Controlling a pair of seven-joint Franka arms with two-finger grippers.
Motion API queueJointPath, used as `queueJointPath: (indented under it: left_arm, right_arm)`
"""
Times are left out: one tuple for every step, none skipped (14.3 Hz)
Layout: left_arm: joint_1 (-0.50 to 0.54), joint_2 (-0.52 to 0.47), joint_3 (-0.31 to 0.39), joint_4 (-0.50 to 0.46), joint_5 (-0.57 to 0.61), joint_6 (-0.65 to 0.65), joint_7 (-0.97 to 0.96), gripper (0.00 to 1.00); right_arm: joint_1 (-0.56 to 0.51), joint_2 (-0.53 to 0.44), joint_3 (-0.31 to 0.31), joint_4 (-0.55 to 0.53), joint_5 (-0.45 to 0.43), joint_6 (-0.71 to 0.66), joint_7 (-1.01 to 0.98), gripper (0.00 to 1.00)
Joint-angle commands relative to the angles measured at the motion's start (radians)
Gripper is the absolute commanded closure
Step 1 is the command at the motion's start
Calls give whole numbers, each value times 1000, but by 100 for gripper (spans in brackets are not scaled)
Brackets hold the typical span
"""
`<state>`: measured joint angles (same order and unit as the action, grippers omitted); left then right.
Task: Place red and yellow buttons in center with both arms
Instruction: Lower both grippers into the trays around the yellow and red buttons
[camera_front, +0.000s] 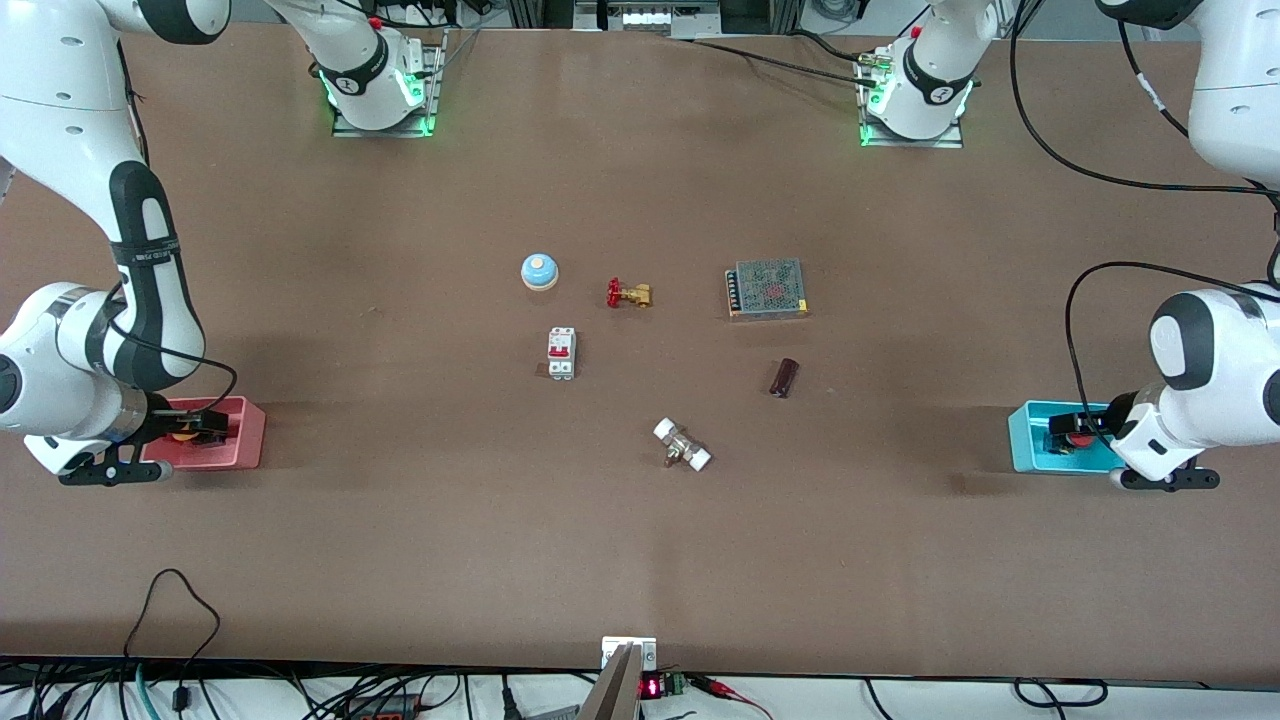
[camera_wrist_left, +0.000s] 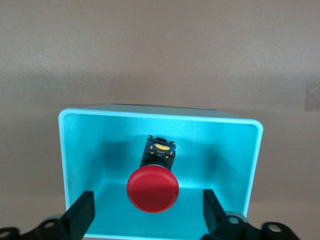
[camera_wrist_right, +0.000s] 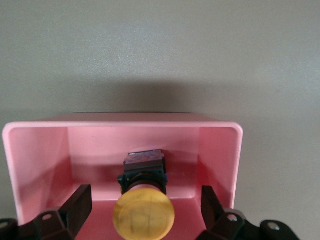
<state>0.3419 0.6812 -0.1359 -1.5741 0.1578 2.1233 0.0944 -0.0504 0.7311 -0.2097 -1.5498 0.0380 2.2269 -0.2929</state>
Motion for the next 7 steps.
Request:
queueJointPath:
  left_arm:
    - [3, 11, -1, 17, 23, 3, -5, 34]
    - [2, 11, -1, 19, 23, 3, -7, 41]
    - [2, 11, -1, 19, 22, 3, -9, 47]
    - [0, 9, -1, 20, 22, 3, -10, 54]
    - [-4, 8, -1, 20, 19, 1, -10, 60]
    - [-6, 5, -1, 22, 17, 0, -12, 67]
    - [-8, 1, -1, 23, 17, -2, -12, 72]
  right_arm:
    - [-11, 13, 7, 24, 19, 2, -25, 8]
    - [-11, 13, 7, 24, 19, 2, -25, 13]
    - [-11, 16, 7, 24, 19, 2, -25, 14]
    - [-11, 19, 9, 27, 19, 2, -25, 17]
    - [-11, 21, 7, 27, 19, 2, -26, 23]
    - [-11, 24, 9, 28, 19, 2, -26, 27]
    - [-11, 25, 9, 33, 17, 2, -28, 34]
